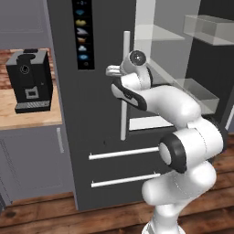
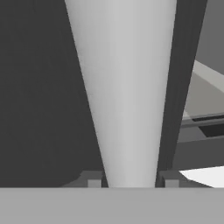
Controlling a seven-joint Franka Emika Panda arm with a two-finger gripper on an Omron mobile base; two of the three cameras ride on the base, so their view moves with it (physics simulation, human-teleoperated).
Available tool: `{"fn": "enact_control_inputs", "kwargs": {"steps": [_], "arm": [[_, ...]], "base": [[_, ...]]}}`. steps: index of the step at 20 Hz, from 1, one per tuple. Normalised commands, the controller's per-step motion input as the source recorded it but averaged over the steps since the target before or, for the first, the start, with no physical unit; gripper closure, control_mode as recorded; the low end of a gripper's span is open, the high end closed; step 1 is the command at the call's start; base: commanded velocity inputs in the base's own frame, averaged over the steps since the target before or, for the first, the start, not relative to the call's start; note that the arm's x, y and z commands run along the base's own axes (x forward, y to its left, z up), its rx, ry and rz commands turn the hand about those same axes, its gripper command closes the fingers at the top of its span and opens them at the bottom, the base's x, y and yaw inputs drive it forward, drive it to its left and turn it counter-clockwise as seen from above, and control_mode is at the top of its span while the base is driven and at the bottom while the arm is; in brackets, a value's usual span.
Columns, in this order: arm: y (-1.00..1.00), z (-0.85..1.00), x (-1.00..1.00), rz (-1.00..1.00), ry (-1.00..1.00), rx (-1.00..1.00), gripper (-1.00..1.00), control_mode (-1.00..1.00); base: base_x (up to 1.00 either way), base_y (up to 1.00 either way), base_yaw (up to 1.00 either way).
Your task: There is a bowl on the dining counter. Grab a lemon wedge from the fridge and place it in the bowl. Then get the liquor bottle and glass cup from the cabinet and place them next to the bowl.
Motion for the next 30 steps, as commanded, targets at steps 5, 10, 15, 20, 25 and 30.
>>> {"fn": "enact_control_inputs", "kwargs": {"steps": [5, 10, 15, 20, 25, 30], "arm": [[0.44, 0.02, -1.00, 0.04, 0.00, 0.00, 1.00, -1.00], [0.49, 0.09, -1.00, 0.07, 0.00, 0.02, 1.00, -1.00], [0.76, 0.07, -1.00, 0.13, 0.00, 0.02, 1.00, -1.00], [0.95, 0.01, -1.00, 0.17, 0.00, 0.01, 1.00, -1.00], [0.77, 0.00, -0.86, 0.14, 0.00, 0.00, -1.00, -1.00], [0.11, 0.06, -0.80, 0.07, 0.00, 0.00, -1.00, -1.00]], "base": [[0.00, 0.00, 0.00], [0.00, 0.00, 0.00], [0.00, 0.00, 0.00], [0.00, 0.00, 0.00], [0.00, 0.00, 0.00], [0.00, 0.00, 0.00]]}}
